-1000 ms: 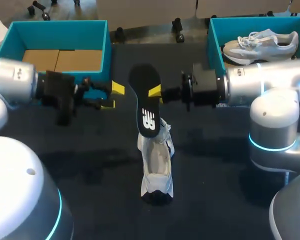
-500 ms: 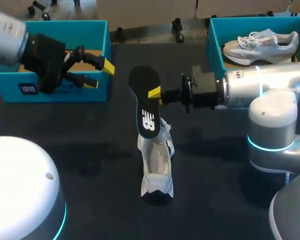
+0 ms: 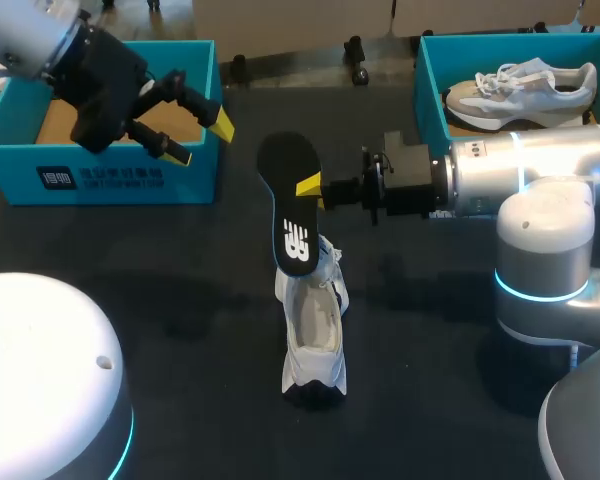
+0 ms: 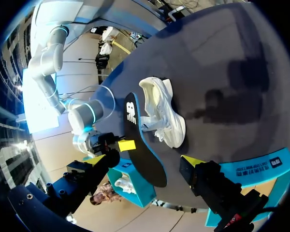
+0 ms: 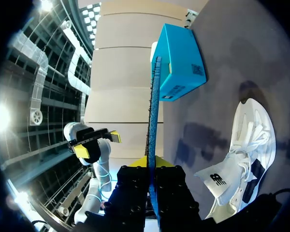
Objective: Take the shoe out of the shoebox, open the shoe tongue, remove and reinsert the insole, then place the shoe into the shoebox
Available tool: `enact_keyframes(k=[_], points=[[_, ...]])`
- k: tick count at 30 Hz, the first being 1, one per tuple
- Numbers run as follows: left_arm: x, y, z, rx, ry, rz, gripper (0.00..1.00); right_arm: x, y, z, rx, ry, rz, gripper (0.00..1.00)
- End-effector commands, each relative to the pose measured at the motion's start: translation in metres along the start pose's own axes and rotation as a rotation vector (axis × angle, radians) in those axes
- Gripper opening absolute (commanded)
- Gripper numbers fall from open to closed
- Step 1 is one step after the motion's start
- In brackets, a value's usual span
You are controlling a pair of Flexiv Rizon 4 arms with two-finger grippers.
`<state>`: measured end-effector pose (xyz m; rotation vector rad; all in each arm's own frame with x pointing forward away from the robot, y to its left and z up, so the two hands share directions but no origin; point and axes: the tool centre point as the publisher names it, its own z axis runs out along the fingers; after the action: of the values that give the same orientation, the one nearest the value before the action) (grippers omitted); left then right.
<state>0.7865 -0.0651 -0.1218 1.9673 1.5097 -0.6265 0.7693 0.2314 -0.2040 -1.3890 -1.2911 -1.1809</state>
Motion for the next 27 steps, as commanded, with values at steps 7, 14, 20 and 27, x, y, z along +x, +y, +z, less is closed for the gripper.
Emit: enact_keyframes(k=[7, 14, 20, 27], points=[[-0.027, 0.031, 0.008, 0.057, 0.219, 0.021, 1.00, 0.000, 0.000, 0.002, -0.002, -0.002, 0.001, 0.00], [-0.044, 0.037, 0.023, 0.136, 0.303, -0.017, 1.00, 0.000, 0.000, 0.002, -0.002, -0.002, 0.001, 0.00], [-0.055, 0.045, 0.034, 0.189, 0.370, -0.028, 1.00, 0.000, 0.000, 0.002, -0.002, -0.002, 0.001, 0.00], [-0.062, 0.052, 0.045, 0.205, 0.482, -0.079, 1.00, 0.000, 0.000, 0.002, -0.002, -0.002, 0.001, 0.00]])
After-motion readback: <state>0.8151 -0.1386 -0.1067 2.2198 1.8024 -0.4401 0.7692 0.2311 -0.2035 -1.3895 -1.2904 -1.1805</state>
